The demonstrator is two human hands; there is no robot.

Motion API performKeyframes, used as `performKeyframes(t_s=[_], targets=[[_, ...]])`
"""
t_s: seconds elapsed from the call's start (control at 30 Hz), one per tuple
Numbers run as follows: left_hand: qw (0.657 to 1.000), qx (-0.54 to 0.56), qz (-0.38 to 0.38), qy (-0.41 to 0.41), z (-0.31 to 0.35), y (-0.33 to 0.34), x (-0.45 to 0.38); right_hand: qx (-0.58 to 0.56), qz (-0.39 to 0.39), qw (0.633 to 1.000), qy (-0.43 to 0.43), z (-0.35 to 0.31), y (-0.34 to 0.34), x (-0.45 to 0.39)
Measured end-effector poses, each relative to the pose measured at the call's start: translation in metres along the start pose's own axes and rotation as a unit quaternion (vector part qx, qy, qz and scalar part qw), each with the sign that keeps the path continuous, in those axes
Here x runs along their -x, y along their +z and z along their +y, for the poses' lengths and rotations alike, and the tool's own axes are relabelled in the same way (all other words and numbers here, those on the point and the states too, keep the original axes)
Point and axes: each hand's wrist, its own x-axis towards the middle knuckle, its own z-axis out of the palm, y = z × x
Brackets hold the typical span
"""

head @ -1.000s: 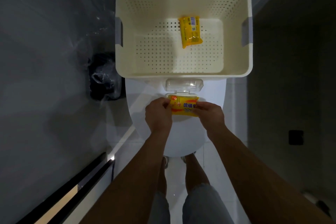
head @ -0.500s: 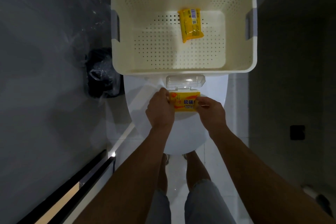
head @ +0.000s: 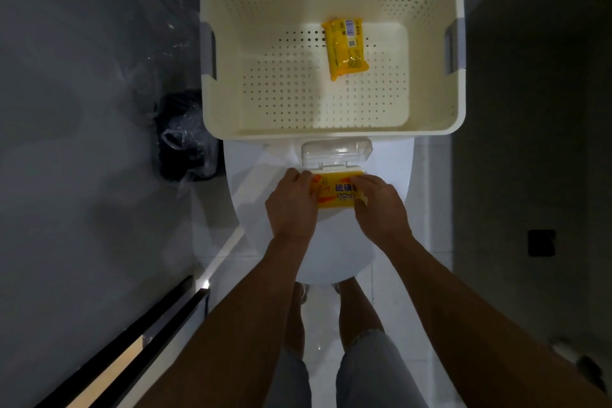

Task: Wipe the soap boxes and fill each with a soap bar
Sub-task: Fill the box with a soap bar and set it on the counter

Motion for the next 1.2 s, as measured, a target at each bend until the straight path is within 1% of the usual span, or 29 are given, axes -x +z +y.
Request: performKeyframes(t_s=[0.07,0.1,0.13,0.23,0.33,0.4,0.47,0.53,0.67,0.73,0.83,0.97,1.1,1.2], targets=[[1.000,0.006,-0.002,-0.009,0.001,-0.001,-0.001,0.007,-0.016,1.000,0.003,-0.001,-0.002,-0.002],[1.000,0.019,0.003,-0.015,0.001,-0.001,0.000,-0.006,-0.013,1.000,0.010,-0.001,-0.003,-0.002],[0.999,0.040,0.012,-0.025,0.001,-0.002,0.000,-0.031,0.001,0.999,0.024,-0.001,-0.005,-0.002],[0.986,0.141,0.057,-0.062,0.004,-0.007,0.001,-0.125,0.077,0.986,0.084,-0.002,-0.011,-0.002],[0.969,0.213,0.103,-0.072,0.009,-0.017,0.001,-0.208,0.100,0.966,0.115,-0.004,-0.018,-0.004],[0.964,0.234,0.113,-0.060,0.013,-0.023,0.000,-0.281,0.094,0.948,0.113,-0.008,-0.021,-0.004],[0.963,0.240,0.111,-0.048,0.016,-0.028,0.002,-0.322,0.088,0.938,0.096,-0.011,-0.022,-0.002],[0.963,0.240,0.118,-0.043,0.017,-0.030,0.006,-0.328,0.098,0.935,0.089,-0.011,-0.020,0.000],[0.955,0.246,0.150,-0.069,0.021,-0.030,0.024,-0.332,0.148,0.927,0.097,-0.005,-0.014,0.009],[0.960,0.223,0.137,-0.094,0.021,-0.026,0.034,-0.324,0.167,0.926,0.100,-0.001,-0.010,0.014],[0.962,0.209,0.096,-0.147,0.017,-0.019,0.042,-0.333,0.180,0.920,0.105,0.004,-0.006,0.021],[0.963,0.186,0.050,-0.190,0.012,-0.011,0.042,-0.335,0.153,0.922,0.117,0.011,-0.002,0.024],[0.961,0.176,0.008,-0.213,0.012,-0.005,0.036,-0.311,0.105,0.939,0.105,0.016,0.007,0.023],[0.958,0.174,0.002,-0.230,0.011,-0.002,0.030,-0.291,0.080,0.946,0.114,0.016,0.011,0.019]])
